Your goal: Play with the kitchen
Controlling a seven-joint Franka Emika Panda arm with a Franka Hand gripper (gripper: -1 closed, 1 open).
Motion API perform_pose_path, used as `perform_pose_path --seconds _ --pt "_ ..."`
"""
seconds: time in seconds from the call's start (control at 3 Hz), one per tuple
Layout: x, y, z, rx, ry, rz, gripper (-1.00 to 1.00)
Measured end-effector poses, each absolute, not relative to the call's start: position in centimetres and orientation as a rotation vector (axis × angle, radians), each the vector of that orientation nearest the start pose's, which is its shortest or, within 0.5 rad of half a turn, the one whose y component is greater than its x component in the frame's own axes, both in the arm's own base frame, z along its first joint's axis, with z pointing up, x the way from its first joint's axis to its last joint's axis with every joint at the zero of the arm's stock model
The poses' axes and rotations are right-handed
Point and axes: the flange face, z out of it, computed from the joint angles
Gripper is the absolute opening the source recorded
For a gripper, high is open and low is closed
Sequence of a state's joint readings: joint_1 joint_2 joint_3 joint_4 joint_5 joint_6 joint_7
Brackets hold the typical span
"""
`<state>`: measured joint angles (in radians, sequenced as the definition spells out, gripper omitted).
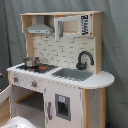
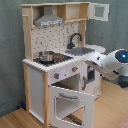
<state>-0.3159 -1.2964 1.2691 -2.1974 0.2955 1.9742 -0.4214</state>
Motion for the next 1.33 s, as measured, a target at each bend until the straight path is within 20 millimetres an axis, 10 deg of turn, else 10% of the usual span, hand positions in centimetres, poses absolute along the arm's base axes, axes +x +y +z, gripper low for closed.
perform_pose_path --seconds 1.33 --pt "9.6 50.0 47.7 1.435 1.067 0.794 1.0"
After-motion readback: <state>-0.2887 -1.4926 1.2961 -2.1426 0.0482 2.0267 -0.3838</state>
